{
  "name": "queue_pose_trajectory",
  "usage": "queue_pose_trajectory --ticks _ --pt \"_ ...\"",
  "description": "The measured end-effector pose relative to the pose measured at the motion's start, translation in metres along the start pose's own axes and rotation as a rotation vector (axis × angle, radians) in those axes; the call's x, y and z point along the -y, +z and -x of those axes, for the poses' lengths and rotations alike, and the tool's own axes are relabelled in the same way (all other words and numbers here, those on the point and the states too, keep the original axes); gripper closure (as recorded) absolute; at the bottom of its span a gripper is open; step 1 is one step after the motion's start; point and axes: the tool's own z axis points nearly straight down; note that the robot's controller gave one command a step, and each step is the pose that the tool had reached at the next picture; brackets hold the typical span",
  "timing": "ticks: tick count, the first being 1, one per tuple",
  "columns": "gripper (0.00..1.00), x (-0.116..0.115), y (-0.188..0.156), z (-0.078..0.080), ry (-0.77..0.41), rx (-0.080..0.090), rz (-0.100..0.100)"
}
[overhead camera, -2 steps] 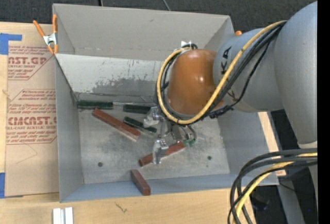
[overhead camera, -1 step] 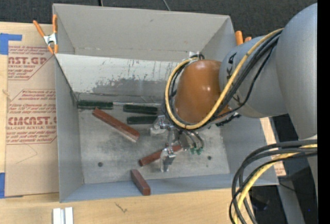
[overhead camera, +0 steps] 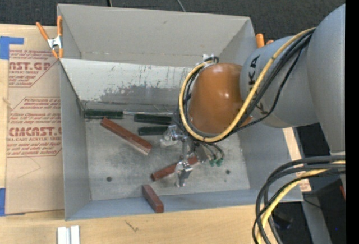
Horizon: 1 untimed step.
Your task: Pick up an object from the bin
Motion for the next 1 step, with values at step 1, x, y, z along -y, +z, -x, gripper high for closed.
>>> queue_pose_trajectory --ticks 1 --pt "0.0 0.0028 0.0376 -0.0177 0.121 0.014 0.002"
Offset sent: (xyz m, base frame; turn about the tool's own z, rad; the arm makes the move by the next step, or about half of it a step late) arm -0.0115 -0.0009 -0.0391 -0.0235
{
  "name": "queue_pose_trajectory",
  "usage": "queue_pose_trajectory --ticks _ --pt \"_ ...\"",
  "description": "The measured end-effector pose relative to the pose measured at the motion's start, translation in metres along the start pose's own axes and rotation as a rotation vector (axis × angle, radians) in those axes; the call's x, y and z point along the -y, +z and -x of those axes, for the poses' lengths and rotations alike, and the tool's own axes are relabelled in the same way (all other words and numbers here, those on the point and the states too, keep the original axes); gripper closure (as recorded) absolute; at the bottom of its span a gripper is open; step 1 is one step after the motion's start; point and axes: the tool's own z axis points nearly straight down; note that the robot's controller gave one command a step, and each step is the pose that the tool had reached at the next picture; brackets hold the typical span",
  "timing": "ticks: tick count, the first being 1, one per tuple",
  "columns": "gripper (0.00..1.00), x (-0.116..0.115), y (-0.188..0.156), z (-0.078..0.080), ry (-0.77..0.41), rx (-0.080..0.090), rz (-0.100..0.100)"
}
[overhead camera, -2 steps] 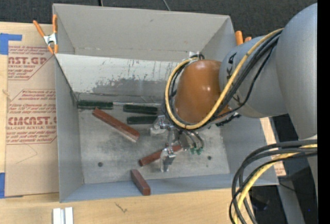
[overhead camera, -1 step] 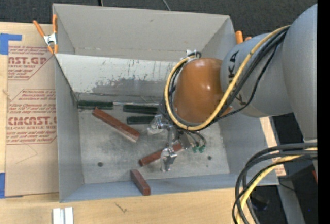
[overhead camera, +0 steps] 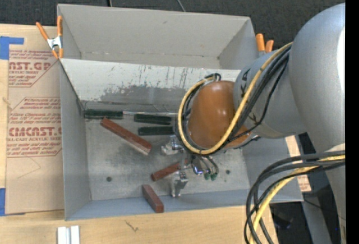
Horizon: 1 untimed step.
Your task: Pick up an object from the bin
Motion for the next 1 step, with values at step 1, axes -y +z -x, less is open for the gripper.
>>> queue_pose_trajectory --ticks 1 --pt "1.0 -0.0057 -0.0041 0.0103 -0.143 -0.002 -0.002"
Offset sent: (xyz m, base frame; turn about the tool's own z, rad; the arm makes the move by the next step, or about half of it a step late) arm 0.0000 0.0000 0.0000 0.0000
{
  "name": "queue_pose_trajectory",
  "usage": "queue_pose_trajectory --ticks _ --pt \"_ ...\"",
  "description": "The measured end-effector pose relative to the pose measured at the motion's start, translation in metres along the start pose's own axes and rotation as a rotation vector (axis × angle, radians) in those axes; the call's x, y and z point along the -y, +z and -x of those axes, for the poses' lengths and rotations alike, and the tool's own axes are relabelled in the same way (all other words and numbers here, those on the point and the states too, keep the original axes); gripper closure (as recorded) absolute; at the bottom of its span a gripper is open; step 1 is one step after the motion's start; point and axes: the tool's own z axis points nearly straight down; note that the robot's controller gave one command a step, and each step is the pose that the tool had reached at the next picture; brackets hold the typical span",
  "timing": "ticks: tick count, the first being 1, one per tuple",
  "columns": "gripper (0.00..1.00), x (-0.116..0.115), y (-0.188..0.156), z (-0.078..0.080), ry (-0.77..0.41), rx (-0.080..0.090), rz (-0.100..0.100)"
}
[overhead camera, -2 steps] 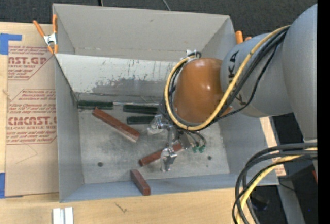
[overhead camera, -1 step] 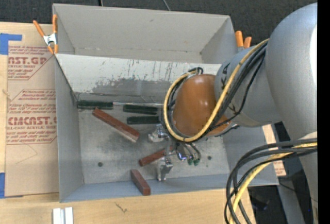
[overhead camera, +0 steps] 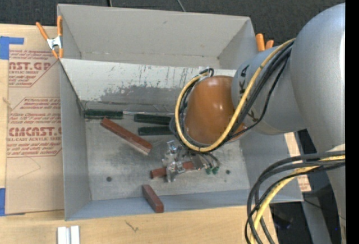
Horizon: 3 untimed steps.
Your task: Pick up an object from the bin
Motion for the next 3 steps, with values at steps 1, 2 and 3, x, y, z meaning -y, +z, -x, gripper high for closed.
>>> queue_pose_trajectory --ticks 1,2,3 --pt "1.0 0.0 0.0 0.0 0.0 0.0 0.0" --pt "1.0 0.0 -0.003 -0.001 0.0 -0.002 0.0" --pt "1.0 -0.001 -0.017 -0.003 -0.001 -0.016 0.002"
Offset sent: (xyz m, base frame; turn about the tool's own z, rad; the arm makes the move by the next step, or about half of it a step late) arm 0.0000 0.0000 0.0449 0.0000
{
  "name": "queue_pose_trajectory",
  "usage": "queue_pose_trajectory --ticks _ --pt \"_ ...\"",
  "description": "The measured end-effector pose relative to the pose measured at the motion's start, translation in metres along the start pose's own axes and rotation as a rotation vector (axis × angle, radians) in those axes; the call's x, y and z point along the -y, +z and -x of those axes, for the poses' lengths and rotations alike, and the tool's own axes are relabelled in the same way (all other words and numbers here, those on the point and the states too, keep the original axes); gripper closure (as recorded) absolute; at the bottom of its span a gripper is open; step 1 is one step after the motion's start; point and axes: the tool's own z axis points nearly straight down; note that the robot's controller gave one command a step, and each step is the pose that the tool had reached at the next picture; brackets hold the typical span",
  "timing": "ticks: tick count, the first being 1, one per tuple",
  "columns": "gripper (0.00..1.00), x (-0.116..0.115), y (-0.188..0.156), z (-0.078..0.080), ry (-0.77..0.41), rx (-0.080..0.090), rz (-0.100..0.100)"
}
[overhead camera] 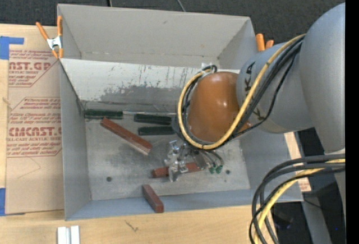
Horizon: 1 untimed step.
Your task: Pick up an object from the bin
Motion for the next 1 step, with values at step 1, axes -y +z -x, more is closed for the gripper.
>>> queue_pose_trajectory --ticks 1 --pt "1.0 -0.0002 -0.0213 0.0005 0.0 0.001 0.0"
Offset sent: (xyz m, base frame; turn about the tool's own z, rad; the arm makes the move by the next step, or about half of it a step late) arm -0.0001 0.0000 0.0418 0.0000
